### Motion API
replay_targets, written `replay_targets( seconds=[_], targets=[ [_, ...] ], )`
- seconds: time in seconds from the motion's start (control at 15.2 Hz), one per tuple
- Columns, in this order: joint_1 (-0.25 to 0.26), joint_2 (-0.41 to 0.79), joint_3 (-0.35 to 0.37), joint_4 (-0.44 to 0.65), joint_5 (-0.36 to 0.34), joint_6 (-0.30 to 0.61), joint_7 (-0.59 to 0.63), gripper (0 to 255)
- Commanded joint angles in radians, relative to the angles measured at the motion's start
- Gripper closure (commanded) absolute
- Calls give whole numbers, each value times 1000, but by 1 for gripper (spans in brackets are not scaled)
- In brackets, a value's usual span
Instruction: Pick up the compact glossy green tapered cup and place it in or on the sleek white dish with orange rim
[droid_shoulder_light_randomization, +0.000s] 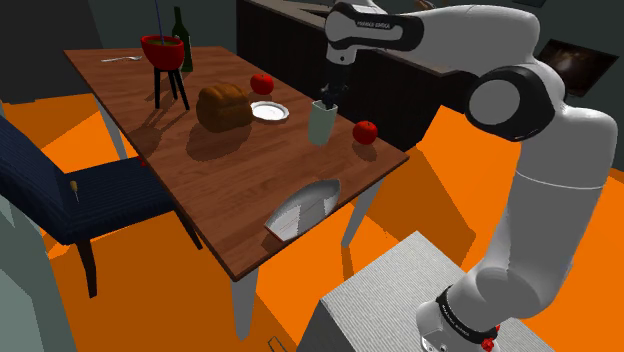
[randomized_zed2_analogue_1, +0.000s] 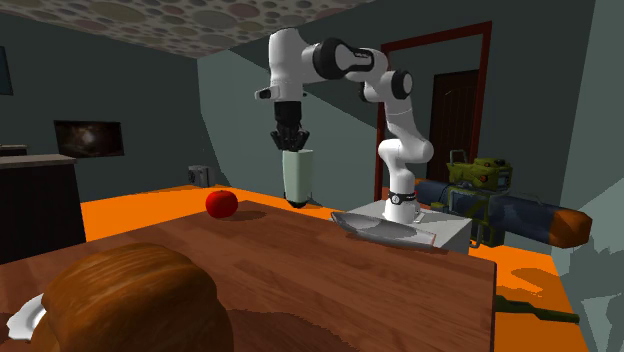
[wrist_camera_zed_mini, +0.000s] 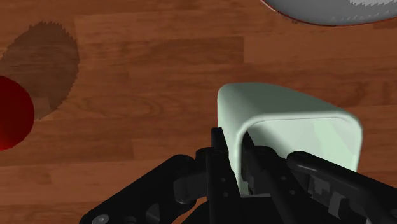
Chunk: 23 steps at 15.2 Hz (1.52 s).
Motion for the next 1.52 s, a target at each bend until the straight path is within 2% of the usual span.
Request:
replay_targets(
  seconds=[0.0,0.46,1.06,1.45],
  targets=[
    [16,-68,7,-87,-1,19,23,255],
    [72,-307,46,-368,2,60,118,255],
    [150,-579,126,-621,37,41,266,255],
    [150,-575,128,-698,38,121,267,255]
  ],
)
